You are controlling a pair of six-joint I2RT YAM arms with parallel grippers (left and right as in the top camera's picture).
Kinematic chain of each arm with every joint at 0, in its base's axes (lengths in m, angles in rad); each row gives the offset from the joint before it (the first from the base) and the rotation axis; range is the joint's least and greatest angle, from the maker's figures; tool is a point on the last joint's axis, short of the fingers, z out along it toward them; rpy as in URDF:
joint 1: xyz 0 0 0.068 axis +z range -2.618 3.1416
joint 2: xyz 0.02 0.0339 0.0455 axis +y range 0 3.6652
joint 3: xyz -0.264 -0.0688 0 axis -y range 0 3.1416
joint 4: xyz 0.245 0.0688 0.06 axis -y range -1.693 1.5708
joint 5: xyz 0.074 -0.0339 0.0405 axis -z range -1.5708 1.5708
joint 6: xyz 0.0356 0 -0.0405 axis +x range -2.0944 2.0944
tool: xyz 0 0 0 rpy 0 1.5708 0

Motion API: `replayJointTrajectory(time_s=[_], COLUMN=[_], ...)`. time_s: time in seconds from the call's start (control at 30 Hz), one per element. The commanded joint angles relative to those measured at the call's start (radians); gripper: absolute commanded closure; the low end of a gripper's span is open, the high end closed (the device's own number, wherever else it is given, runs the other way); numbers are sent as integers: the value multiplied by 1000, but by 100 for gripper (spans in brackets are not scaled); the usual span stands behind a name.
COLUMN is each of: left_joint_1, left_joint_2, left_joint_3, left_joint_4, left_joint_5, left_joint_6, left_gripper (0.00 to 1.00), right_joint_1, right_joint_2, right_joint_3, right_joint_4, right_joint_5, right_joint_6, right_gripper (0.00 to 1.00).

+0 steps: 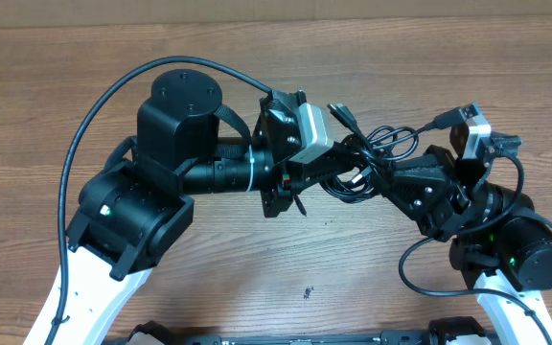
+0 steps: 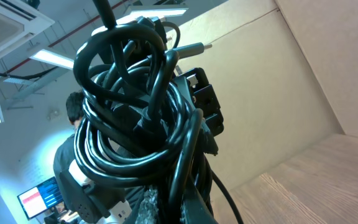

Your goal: Untangle cables

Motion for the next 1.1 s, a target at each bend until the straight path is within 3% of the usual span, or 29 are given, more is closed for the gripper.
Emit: replayJointTrajectory(time_s=[0.0,0.1,0.17,0.3,0.33,0.47,0.67,0.93,1.07], left_joint_1=[-2,8,30,101,111,177,273,299,299], left_joint_2=[6,-6,-21,-44,-45,-45,-45,-40,-23], left_joint_3=[16,16,16,16,16,16,16,16,16], left_joint_4=[5,5,4,-7,-14,-38,-105,-208,-252], left_joint_5=[51,48,48,48,47,45,29,-54,-64], left_joint_6=[10,10,7,-59,-59,-109,-259,-275,-275], left_gripper=[96,96,96,96,96,96,96,96,96], right_joint_1=[3,3,3,3,3,3,3,3,3], right_joint_2=[-11,-6,0,11,14,26,27,27,27], right_joint_3=[20,20,20,20,20,20,20,20,20], right_joint_4=[-2,-58,-102,-137,-141,-175,-328,-641,-712], right_joint_5=[21,21,21,21,21,21,5,0,8], right_joint_6=[26,22,14,-31,-37,-97,-301,-636,-749], right_gripper=[95,89,76,31,24,16,15,15,16])
